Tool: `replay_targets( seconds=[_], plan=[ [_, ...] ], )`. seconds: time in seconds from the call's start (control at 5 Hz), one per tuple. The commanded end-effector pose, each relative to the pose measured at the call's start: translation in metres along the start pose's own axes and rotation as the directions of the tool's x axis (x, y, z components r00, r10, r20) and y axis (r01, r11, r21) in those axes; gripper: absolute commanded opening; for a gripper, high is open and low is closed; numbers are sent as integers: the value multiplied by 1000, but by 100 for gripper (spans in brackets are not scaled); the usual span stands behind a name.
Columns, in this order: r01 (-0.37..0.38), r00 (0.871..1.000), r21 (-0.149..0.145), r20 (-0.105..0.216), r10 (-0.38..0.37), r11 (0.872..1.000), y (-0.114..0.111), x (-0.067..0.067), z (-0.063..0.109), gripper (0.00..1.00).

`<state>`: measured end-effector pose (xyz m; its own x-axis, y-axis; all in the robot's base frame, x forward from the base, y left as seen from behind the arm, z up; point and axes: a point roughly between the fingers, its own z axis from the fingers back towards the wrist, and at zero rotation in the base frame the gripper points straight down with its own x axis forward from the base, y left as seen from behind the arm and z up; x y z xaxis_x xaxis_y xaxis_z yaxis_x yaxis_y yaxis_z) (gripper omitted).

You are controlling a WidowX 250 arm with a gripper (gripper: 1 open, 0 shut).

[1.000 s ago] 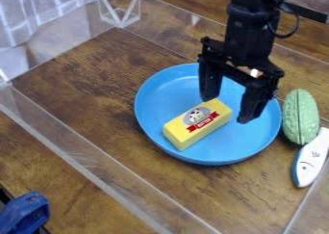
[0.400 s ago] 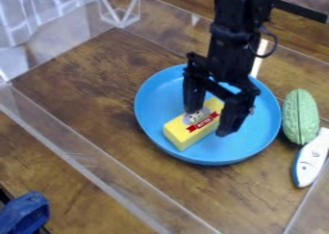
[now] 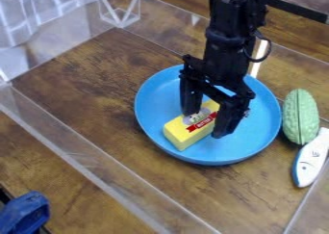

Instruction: Remove the white object from inside the blue tray and put it on the table

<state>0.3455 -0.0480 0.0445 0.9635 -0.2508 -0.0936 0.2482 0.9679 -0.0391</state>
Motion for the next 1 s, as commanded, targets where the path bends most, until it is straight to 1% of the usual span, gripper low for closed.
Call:
replay_targets(
  seconds=[0.0, 0.8],
  plan=[
    [-29, 1000, 3, 0, 29, 1000, 15, -4, -2, 100],
    [-50, 998, 8, -41, 51, 999, 30, -13, -23, 100]
  ],
)
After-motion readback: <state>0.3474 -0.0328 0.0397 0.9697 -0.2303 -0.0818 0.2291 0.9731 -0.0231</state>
